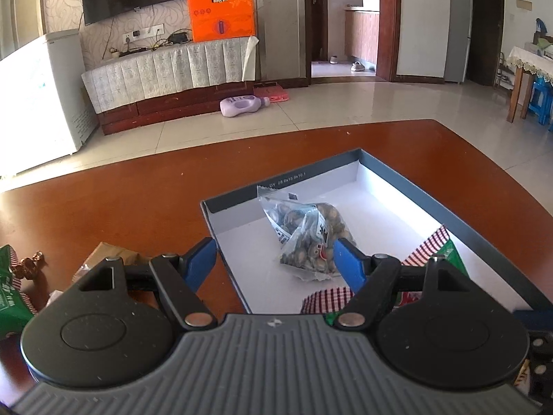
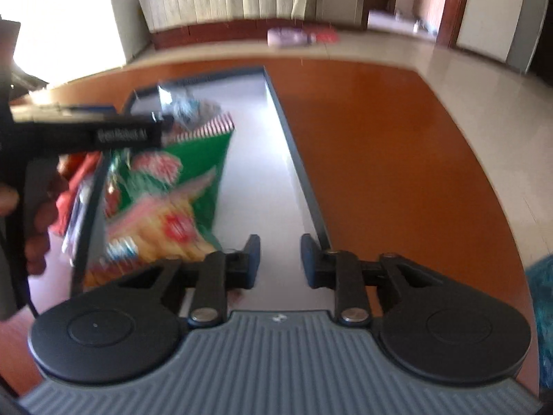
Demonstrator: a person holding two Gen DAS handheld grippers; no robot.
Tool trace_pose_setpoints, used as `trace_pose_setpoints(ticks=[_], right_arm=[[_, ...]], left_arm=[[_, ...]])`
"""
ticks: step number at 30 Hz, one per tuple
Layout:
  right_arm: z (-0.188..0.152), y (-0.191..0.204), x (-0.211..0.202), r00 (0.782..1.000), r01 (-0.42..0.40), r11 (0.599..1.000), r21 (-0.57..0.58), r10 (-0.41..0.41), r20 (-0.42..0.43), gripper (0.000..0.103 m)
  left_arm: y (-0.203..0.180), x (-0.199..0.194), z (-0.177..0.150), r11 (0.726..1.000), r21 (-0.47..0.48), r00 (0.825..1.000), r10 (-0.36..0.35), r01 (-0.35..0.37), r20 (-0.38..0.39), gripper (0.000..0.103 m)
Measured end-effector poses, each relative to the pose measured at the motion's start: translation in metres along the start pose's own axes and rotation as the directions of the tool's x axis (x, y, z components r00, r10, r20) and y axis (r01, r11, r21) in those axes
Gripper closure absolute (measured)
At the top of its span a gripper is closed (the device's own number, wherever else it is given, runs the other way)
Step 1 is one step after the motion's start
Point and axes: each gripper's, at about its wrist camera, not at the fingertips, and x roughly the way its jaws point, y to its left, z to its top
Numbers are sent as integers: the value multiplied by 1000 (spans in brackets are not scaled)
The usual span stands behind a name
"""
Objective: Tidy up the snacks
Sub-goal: 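Open the left tool to drop the nut bag while the right tool releases the cracker bag into the box, then move both open tools back toward the snacks on the table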
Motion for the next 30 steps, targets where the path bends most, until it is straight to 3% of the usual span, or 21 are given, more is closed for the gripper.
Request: trace_pose_setpoints(ticks=[12,24,26,30], right_arm=[[-19,-6,-16,999,-26,999,-30,25,-35,84],[-25,-5,-21,998,-10,1000,-4,10,-55,81],[-24,3,-23,999,35,999,-42,-36,-33,81],[-14,16,-43,991,95,993,-69,-87,106,80]], left_arm=[[2,22,-3,999,-33,1000,12,-12,-9,24],[-10,35,3,999,-6,999,-34,34,4,24],[-7,34,3,1000,-3,1000,-31,31,3,24],[-4,20,3,999,0,999,-42,42,28,24]])
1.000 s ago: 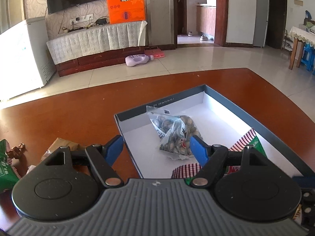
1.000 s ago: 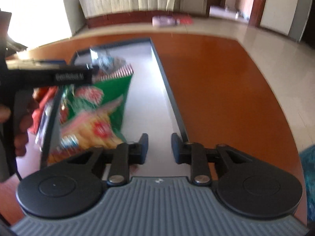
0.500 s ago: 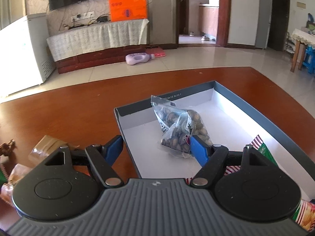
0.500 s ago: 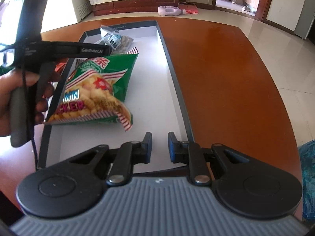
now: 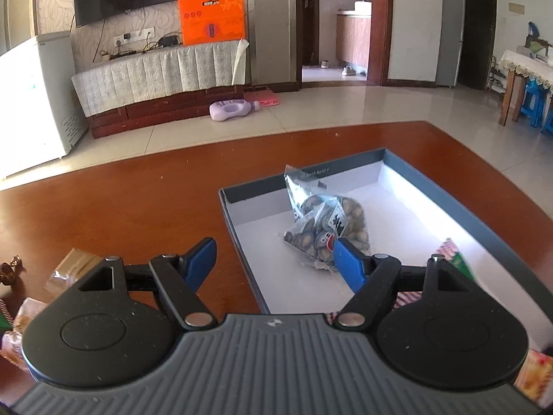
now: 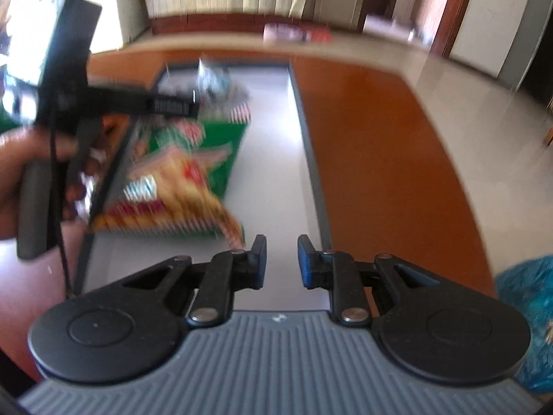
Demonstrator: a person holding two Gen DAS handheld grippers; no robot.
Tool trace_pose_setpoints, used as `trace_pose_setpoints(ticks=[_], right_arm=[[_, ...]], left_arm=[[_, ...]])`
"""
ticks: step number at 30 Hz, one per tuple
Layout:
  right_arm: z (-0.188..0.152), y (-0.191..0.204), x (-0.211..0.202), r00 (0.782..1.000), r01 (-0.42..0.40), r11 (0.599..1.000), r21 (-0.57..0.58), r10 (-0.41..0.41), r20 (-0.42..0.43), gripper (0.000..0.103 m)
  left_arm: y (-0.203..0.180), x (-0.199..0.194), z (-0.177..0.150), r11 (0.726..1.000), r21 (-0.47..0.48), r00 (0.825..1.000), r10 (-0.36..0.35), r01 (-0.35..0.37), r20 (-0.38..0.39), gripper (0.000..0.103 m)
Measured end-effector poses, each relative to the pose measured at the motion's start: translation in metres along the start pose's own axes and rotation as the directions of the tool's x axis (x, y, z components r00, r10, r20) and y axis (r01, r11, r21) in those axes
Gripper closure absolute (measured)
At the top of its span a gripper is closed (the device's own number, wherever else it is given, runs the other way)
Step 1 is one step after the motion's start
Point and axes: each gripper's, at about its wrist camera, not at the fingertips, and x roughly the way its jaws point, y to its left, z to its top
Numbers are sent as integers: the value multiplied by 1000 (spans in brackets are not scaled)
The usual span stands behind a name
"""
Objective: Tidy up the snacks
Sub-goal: 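Move both open tools back toward the snacks on the table, then grasp the small clear packet with a white candy with the right tool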
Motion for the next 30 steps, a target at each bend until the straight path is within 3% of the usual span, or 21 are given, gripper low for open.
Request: trace_pose_setpoints(ticks=[4,8,15,20,23,26,30], right_arm=[[8,5,-16,986,-71,997,35,64,156,79],[17,15,-24,958,-170,984,54,152,245,79],[28,46,-28,914,-306,952,27,286,289,78],[31,90,-27,875,-422,905,-52,421,240,78],[28,118,-18,885,-422,901,-101,433,172,77],[27,129,-4,924,-346,933,-99,357,139,77],[25,133,16,951,-292,956,-42,295,92,77]], left_arm=[[5,-25,0,1000,-23,999,-4,4,33,24],[23,-61,-10,999,-39,998,6,-4,56,24],[86,-130,-27,994,-70,994,87,-82,66,24],[125,-173,-43,983,-78,983,173,-168,64,24],[140,-186,-63,979,-109,983,179,-173,48,24],[152,-187,-83,978,-106,983,181,-180,2,24],[167,-189,-91,976,-110,982,190,-188,7,24]])
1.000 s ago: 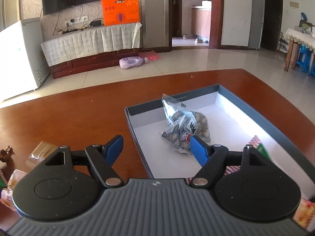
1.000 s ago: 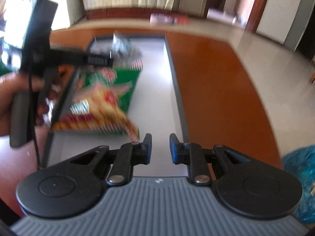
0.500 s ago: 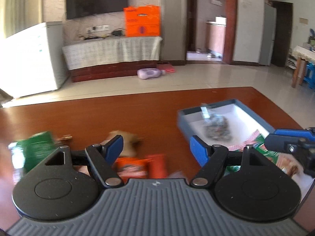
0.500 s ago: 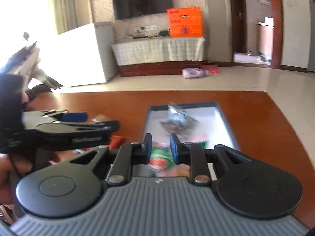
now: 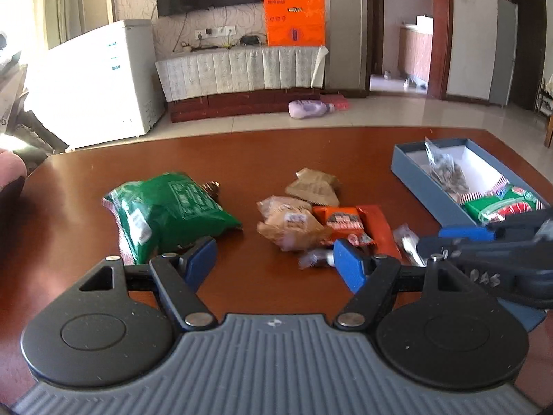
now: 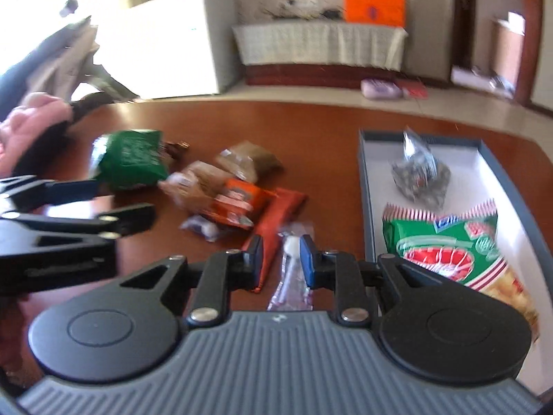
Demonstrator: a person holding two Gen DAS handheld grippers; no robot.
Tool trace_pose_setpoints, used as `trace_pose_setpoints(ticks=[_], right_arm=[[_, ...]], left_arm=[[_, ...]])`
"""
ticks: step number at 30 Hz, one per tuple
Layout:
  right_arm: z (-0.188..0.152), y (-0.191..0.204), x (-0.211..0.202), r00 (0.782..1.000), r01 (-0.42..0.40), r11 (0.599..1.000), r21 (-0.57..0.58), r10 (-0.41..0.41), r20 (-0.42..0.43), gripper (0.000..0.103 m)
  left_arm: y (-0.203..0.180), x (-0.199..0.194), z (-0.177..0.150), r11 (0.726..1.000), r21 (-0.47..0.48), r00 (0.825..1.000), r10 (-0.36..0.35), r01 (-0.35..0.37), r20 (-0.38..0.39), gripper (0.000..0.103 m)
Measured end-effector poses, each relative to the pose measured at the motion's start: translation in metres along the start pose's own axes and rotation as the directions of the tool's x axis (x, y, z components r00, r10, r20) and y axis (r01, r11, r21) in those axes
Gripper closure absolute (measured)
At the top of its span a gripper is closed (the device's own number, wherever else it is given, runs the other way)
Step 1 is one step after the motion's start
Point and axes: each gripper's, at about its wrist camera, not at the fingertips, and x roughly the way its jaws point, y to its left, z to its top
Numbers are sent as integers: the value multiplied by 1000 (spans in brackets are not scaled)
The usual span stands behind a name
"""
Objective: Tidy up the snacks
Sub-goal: 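Grasp the small clear packet with a white candy with the right tool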
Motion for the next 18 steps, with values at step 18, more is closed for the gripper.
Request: trace_pose_setpoints(ticks=[18], right_arm=[[-3,3,29,994,83,993,-88,-89,-68,81]], left_arm=[[-12,42,-6,994,44,994,-98,100,-51,28]])
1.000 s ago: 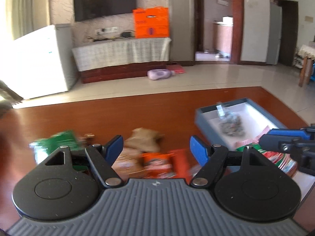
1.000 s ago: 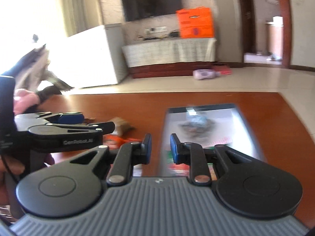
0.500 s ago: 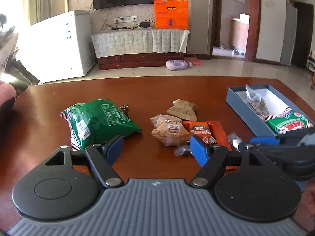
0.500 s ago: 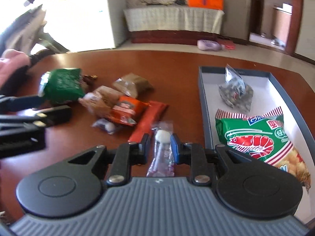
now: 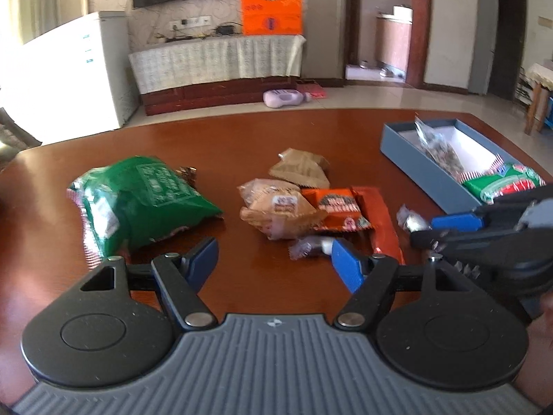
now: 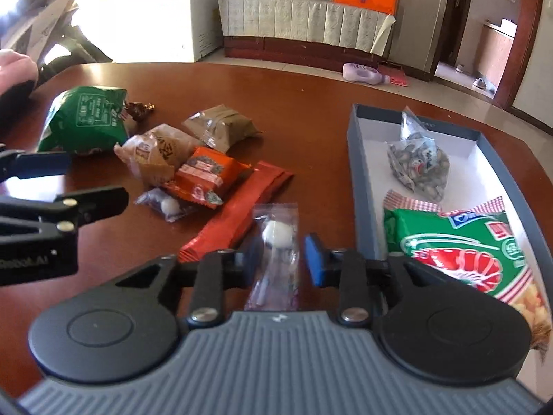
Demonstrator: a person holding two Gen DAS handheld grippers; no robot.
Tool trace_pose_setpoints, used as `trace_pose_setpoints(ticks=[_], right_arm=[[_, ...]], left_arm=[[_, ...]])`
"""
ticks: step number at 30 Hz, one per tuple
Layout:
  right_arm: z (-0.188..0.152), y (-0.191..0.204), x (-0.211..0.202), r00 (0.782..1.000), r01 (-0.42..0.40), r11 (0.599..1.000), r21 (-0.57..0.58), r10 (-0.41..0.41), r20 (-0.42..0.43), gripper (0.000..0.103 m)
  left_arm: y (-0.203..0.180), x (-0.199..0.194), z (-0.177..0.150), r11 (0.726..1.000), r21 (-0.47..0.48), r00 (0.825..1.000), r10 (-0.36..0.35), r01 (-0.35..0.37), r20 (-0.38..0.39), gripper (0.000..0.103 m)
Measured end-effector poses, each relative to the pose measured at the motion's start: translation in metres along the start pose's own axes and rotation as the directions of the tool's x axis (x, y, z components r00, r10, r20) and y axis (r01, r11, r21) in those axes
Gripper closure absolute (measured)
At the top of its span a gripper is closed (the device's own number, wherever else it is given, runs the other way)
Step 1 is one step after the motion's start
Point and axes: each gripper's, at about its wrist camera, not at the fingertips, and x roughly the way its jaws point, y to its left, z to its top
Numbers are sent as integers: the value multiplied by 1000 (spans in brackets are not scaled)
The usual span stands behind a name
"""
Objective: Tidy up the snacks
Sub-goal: 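Grasp the small clear packet with a white candy with the right tool, then grasp the small clear packet with white and dark candies with the left tool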
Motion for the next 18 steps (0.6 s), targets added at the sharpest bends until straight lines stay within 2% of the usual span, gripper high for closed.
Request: trace_pose_setpoints(ticks=[3,7,11,15,18], right_arm=[[-2,-6,-7,999,-37,999,19,37,-15,83],[-5,-8,-12,998,-62,998,28,63,-25,83],[-6,-12,-15,997,-67,997,34,68,-22,83],[-7,-14,-16,998,-66,997,38,66,-17,83],[-7,-14,-17,998,-58,998,37,58,-13,81]], left_arm=[[-6,10,-2,999,22,999,-39,39,-17,34],[-17,24,-3,998,37,998,-59,60,-35,35],[-25,38,-4,998,50,998,-40,43,-48,35],[-22,48,-1,999,6,998,-35,35,-48,35],[-21,50,-1,999,-11,999,-38,38,-35,46]])
